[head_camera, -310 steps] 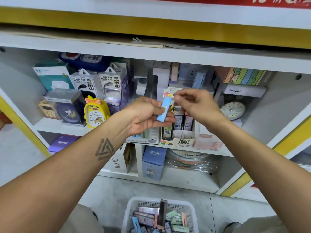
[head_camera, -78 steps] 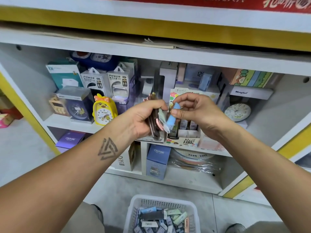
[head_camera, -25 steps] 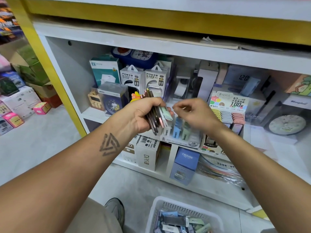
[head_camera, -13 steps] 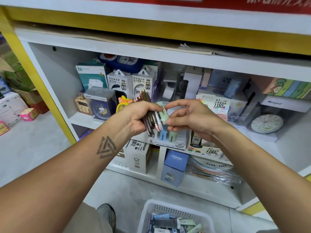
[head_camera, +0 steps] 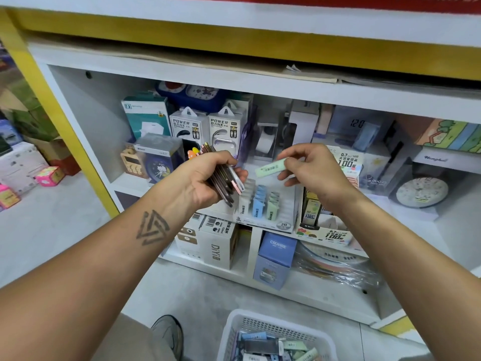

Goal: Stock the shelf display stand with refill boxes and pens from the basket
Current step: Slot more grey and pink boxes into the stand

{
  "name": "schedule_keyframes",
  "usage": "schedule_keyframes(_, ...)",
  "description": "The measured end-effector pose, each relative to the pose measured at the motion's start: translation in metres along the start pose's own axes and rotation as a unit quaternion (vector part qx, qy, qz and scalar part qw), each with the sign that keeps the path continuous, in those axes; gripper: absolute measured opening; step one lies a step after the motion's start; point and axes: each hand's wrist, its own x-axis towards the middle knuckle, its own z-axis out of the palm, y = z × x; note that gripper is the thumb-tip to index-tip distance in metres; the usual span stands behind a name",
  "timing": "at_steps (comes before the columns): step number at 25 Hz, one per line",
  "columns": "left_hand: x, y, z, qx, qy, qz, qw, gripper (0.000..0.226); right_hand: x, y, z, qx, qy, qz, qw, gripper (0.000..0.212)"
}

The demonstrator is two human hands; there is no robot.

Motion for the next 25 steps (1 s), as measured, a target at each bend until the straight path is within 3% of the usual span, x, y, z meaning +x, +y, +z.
schedule_keyframes(2,0.001,0.001,-0.004,0.002,0.005,0.002,1.000,0.007,0.005,0.001,0.003,-0.055,0.020,-0.039,0.998,0.017)
schedule_keyframes(11,-0.001,0.007,-0.013,0.027,0.020,0.010,0.999,0.013,0.008,0.000,0.012,-0.071,-0.033,-0.097,0.992,0.018)
schedule_keyframes(18,-0.004,0.000,-0.004,0.033,0.013,0.006,0.999,0.012,0.007,0.002,0.007,-0.104,-0.024,-0.122,0.987,0.015)
schedule_keyframes(20,-0.003,-0.002,-0.002,0.040,0.011,0.001,0.999,0.008,0.009,0.006,-0.002,-0.201,0.018,-0.158,0.967,0.014)
schedule_keyframes(22,-0.003,-0.004,0.000,0.046,0.009,-0.004,0.999,0.005,0.012,0.011,-0.009,-0.326,0.040,-0.198,0.923,0.012)
schedule_keyframes(25,-0.002,-0.009,0.003,0.055,0.009,-0.007,0.998,0.007,0.010,0.017,-0.006,-0.381,0.000,-0.174,0.908,0.006)
